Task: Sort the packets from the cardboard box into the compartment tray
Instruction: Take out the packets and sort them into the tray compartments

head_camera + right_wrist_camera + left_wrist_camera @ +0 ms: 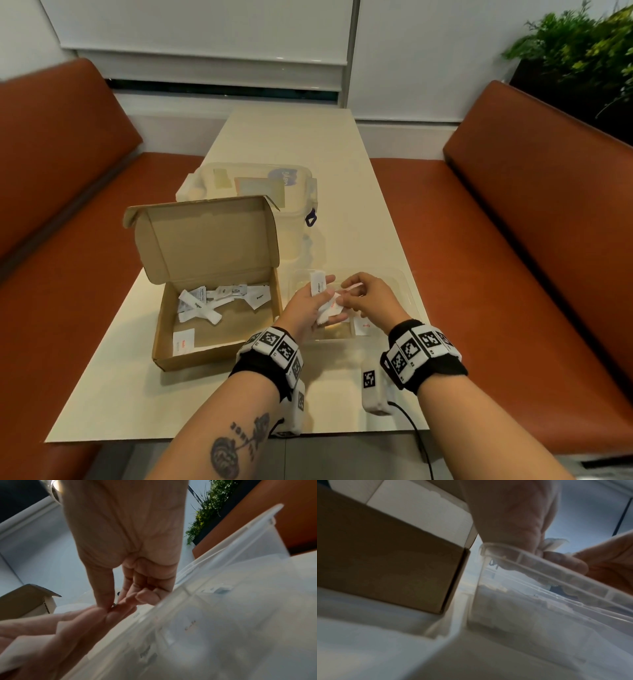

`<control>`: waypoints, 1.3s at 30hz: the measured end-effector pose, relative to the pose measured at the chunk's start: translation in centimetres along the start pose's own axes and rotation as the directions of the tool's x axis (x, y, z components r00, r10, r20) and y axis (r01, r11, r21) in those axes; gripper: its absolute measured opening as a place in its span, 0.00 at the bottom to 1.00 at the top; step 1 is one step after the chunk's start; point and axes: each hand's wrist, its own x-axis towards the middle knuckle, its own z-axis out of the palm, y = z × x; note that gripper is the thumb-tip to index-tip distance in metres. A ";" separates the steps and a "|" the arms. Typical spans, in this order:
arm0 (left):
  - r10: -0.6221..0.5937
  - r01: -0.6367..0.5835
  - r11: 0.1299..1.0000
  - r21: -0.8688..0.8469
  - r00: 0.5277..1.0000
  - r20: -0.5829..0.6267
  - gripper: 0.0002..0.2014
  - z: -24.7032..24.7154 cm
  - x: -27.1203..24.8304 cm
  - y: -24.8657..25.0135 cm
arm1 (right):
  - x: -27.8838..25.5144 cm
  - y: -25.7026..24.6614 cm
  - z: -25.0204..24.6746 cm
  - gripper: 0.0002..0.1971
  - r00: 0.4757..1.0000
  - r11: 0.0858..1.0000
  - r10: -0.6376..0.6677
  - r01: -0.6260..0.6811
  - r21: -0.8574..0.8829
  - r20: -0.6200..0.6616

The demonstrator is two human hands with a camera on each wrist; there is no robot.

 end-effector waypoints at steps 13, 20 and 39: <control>0.076 -0.059 0.974 0.221 0.995 -0.067 0.10 1.1 0.6 -0.1 | 0.1 1.3 -0.9 0.05 0.956 0.967 0.080 -0.007 0.255 -0.281; 0.108 -0.077 0.925 0.373 0.992 -0.064 0.09 1.2 0.8 -0.1 | -0.1 1.2 -0.8 0.10 0.986 0.993 0.007 0.012 0.116 -0.166; 0.105 -0.062 0.955 0.290 0.986 -0.133 0.09 0.6 0.9 -0.5 | -0.2 1.5 -3.4 0.02 0.994 0.769 0.101 -0.049 -0.637 0.046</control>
